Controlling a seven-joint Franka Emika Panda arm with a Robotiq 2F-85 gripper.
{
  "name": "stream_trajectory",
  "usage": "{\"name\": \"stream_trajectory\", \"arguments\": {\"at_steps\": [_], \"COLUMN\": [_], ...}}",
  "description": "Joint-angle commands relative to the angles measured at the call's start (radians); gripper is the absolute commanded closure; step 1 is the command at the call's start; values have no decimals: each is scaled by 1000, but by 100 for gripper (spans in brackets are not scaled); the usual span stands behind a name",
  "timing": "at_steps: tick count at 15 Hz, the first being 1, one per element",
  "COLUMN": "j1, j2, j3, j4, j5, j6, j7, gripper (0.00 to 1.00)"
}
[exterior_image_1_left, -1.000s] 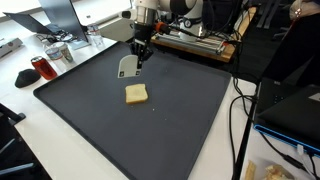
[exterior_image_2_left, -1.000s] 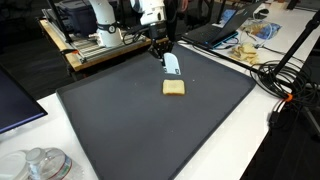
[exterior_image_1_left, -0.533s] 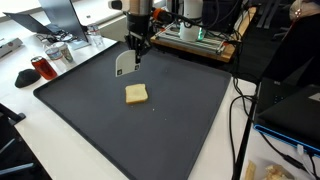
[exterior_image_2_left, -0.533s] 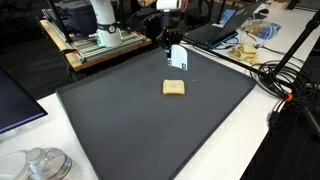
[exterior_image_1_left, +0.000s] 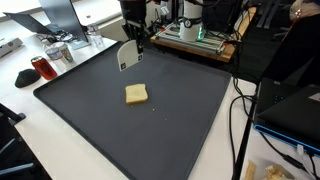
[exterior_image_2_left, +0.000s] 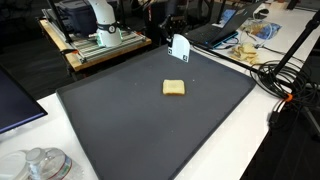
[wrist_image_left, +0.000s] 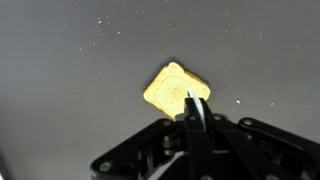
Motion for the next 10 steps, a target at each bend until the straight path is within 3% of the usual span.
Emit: {"name": "stream_trajectory", "arguments": {"at_steps": [1, 5, 10], "j1": [-213, -336, -388], "j2": [33, 101, 212], "j3": [162, 247, 294], "j4": [30, 37, 85], "j5": [61, 106, 89], "j6": [-35, 23, 69], "j7": [-104, -178, -174], "gripper": [99, 99, 99]}}
